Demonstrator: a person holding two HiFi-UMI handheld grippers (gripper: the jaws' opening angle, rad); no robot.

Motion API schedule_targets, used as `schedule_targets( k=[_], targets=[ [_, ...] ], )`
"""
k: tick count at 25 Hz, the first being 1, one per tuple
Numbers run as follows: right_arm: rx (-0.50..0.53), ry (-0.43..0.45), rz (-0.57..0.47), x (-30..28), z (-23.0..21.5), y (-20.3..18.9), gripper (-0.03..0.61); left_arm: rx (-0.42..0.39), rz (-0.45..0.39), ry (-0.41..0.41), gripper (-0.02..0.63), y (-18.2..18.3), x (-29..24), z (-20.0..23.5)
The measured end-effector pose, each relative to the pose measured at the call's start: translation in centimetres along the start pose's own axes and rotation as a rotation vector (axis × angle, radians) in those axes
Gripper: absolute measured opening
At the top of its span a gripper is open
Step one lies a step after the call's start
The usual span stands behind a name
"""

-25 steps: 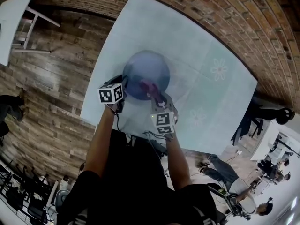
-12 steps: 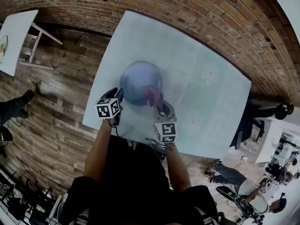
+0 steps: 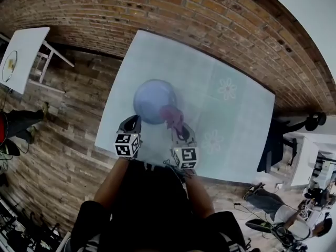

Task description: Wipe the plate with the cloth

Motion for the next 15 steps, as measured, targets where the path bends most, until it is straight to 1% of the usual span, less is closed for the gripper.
schedule_targets(
  k=[3,8,10,13,15],
  targets=[
    [-0.007,0.004,-0.026,1.6,0.3,0.6,0.067,-0.052,-0.060,-0.012,0.054,1.4,1.6,-2.0],
    [-0.047,0.009,-0.089,4.4,0.6,1.9,0.067,-0.067,-0.151,-0.034,0.054,3.0,4.6,-4.7],
    [-0.047,0.004,-0.109,5.4,0.7,2.3,0.067,-0.107,-0.186,-0.027,0.054,3.5,5.8,-5.6],
    [-0.041,0.000,-0.128,6.6,0.9,2.9,0.067,-0.189,-0.245,0.010,0.054,4.0,7.5,-6.6],
    [-0.039,0.005,-0.135,7.1,1.1,3.1,0.067,-0.219,-0.263,0.020,0.054,3.9,8.2,-7.1]
  ],
)
Point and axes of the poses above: the fingertips, and each gripper's own axes: x backward along the fingers, z to its left, y out of its top, the point moved 2 cm from there along x, backward along the fingers, and after that the axes turned 4 degrees about -y, right-handed, at the moved point
